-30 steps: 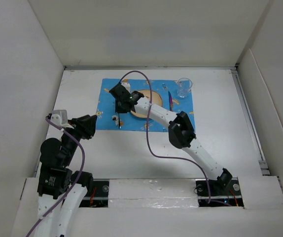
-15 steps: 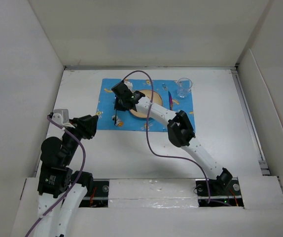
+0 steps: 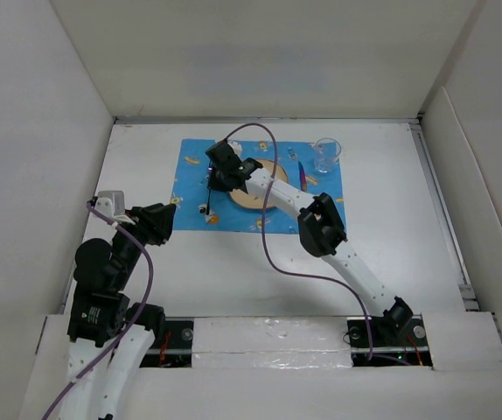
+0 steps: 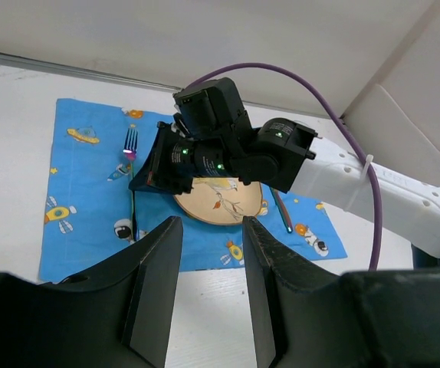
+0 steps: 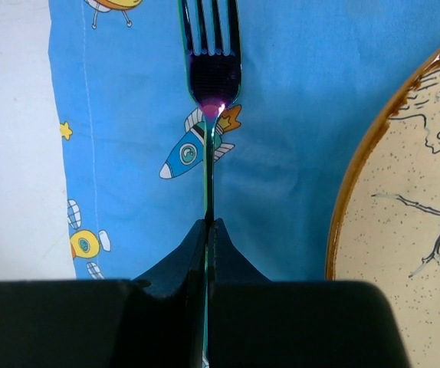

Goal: Set the dinner table for one person

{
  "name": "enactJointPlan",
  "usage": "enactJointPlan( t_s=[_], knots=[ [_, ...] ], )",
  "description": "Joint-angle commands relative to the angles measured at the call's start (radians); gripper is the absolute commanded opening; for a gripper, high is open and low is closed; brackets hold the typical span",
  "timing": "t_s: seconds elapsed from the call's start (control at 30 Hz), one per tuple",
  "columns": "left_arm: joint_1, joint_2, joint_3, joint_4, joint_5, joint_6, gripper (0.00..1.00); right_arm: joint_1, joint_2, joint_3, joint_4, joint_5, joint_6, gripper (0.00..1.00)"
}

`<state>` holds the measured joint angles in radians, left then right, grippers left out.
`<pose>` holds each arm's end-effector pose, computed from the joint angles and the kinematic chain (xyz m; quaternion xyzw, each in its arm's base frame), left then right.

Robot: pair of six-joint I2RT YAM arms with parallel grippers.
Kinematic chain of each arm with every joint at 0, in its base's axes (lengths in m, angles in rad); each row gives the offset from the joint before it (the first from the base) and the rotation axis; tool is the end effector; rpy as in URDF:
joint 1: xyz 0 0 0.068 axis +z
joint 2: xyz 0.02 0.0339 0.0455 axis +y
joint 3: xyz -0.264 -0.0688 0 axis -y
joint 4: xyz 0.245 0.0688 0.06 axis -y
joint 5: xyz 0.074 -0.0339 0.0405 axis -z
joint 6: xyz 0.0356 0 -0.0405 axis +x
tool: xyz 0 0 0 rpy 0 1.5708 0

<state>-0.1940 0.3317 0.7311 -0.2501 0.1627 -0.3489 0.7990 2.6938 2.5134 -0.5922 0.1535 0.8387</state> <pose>0.0781 -0.0212 0.3663 0.0111 0.6531 -0.2536 0.7135 0.4139 0.4176 0.1667 0.0480 0.9179 0.2347 0.3162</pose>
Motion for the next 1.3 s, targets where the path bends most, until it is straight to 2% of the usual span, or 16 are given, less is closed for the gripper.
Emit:
enactJointPlan(
  t_s=[0.0,0.2,0.33,0.4,0.5,0.57,0.6,0.67,0.83,0.93,0.97,1.07,1.1,1.17,1.2,1.27],
  knots=[
    [0.005,0.012,-0.002,0.060,0.015,0.002,0.34,-0.011,0.015,0.053,0.074,-0.012,0.008,0.00],
    [0.005,0.021,-0.001,0.060,0.012,0.004,0.34,-0.011,0.012,0.047,0.088,-0.025,0.005,0.14],
    [0.005,0.024,-0.001,0.058,0.009,0.004,0.34,-0.020,-0.020,0.013,0.101,-0.040,-0.006,0.34],
    [0.005,0.026,0.001,0.055,0.005,0.004,0.34,-0.020,-0.093,-0.072,0.144,-0.045,-0.009,0.41],
    [0.005,0.023,-0.001,0.054,-0.005,0.004,0.35,-0.020,-0.170,-0.152,0.184,-0.060,-0.019,0.43],
    [0.005,0.024,0.001,0.055,-0.020,0.002,0.38,-0.020,-0.225,-0.203,0.231,-0.077,-0.035,0.49],
    [0.005,0.024,0.001,0.052,-0.022,0.002,0.41,-0.020,-0.250,-0.226,0.253,-0.110,-0.059,0.99],
    [0.005,0.023,0.001,0.051,-0.020,0.004,0.44,-0.011,-0.337,-0.292,0.290,-0.124,-0.084,1.00],
    [0.005,0.020,-0.001,0.058,-0.006,0.011,0.61,0.019,-0.560,-0.438,0.364,-0.179,-0.220,1.00],
    [0.005,0.017,-0.002,0.058,-0.023,0.007,0.70,0.028,-0.779,-0.623,0.428,-0.184,-0.322,1.00],
    [0.005,0.018,0.001,0.058,-0.031,0.004,0.72,0.028,-0.901,-0.736,0.462,-0.186,-0.348,1.00],
    [0.005,0.023,0.019,0.038,-0.046,-0.013,0.74,0.028,-1.096,-0.904,0.485,-0.177,-0.447,1.00],
    [0.005,0.017,0.031,0.034,-0.048,-0.019,0.75,0.028,-1.241,-1.024,0.486,-0.113,-0.482,1.00],
    [0.005,0.004,0.044,0.025,-0.048,-0.035,0.75,0.028,-1.401,-1.157,0.489,-0.019,-0.489,1.00],
    [0.005,-0.014,0.059,0.020,-0.057,-0.038,0.76,0.028,-1.565,-1.296,0.496,0.079,-0.489,1.00],
    [0.005,-0.034,0.073,0.008,-0.089,-0.051,0.76,0.028,-1.731,-1.431,0.500,0.194,-0.471,1.00]
  ],
)
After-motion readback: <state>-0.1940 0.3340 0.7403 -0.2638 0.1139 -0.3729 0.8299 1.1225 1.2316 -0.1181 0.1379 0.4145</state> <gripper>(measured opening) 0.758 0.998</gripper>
